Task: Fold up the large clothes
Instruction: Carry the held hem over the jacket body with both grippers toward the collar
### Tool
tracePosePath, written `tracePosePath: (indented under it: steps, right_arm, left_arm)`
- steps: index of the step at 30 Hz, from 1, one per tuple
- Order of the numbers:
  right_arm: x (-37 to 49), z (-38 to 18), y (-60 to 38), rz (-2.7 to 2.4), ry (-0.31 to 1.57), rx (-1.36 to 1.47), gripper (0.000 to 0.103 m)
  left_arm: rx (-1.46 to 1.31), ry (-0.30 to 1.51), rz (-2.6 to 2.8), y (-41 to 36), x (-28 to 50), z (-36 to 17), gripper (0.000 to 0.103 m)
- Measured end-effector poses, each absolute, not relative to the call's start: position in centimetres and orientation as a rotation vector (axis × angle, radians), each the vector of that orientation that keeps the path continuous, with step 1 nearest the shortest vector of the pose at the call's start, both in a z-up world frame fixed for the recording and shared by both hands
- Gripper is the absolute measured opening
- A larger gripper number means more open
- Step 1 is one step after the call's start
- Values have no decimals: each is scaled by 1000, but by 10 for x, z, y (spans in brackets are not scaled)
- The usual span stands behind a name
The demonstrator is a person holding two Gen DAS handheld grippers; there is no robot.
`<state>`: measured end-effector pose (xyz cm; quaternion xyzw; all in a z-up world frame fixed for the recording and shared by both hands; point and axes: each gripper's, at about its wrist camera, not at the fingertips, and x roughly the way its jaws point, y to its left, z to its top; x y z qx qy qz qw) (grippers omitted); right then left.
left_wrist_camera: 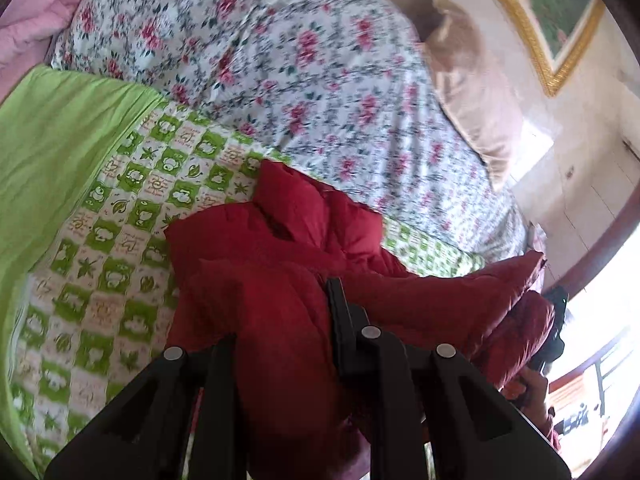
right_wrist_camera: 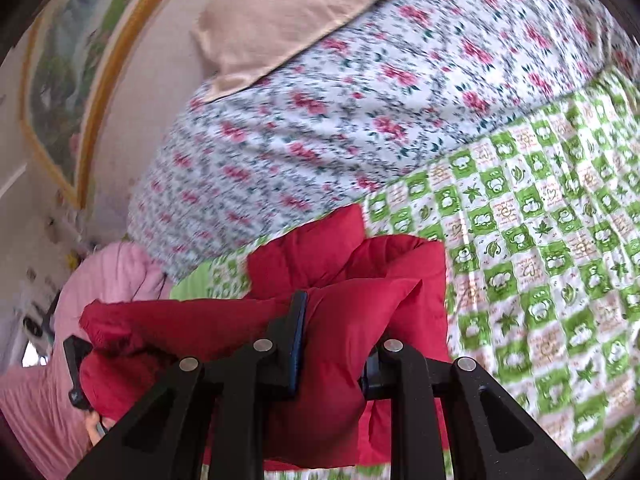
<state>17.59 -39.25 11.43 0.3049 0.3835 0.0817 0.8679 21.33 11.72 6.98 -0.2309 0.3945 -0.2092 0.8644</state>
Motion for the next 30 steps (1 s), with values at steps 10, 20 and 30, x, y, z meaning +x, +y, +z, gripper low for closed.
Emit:
tracePosePath:
  steps: [10,20,30]
  right_arm:
    - [239,41,-415,58,876,763,21]
    - [272,-8,-415,-13,902,768,21]
    - [286,-21,-415,-48,899,792,21]
  left_arm:
    - [-526,946,-373,111,295,4,15]
    - [-562,968,-380,114,325,-22,19]
    - [-540,886,-409,128,310,33,24]
